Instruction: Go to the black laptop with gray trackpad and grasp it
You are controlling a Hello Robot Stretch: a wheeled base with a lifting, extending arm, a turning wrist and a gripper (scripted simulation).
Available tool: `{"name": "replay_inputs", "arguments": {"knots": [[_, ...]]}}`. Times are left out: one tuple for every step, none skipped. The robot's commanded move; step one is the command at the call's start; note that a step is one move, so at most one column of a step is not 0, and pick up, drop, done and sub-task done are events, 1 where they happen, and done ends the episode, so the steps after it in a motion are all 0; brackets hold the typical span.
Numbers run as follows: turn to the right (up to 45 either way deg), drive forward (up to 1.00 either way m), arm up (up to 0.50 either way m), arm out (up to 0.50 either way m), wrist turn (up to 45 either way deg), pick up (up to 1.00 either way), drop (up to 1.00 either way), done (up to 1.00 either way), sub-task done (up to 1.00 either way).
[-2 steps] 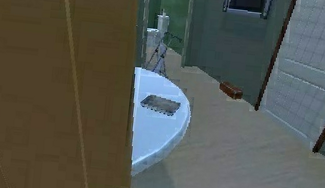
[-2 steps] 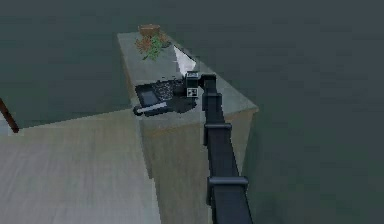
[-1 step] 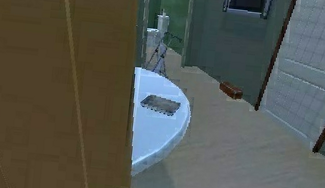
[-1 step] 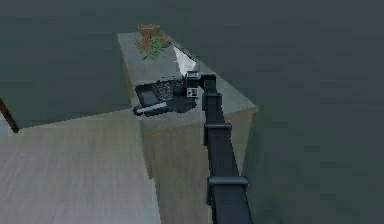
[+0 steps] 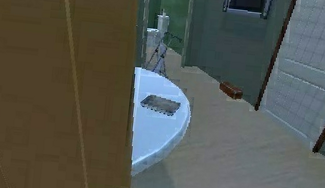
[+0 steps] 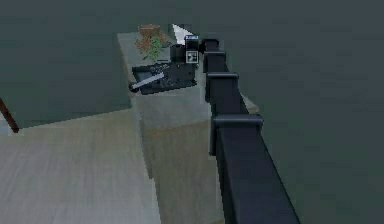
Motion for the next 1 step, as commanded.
{"name": "replay_inputs", "arguments": {"knots": [[0.0,0.00,0.00,0.00,0.0,0.00,0.00,1.00,0.00]]}}
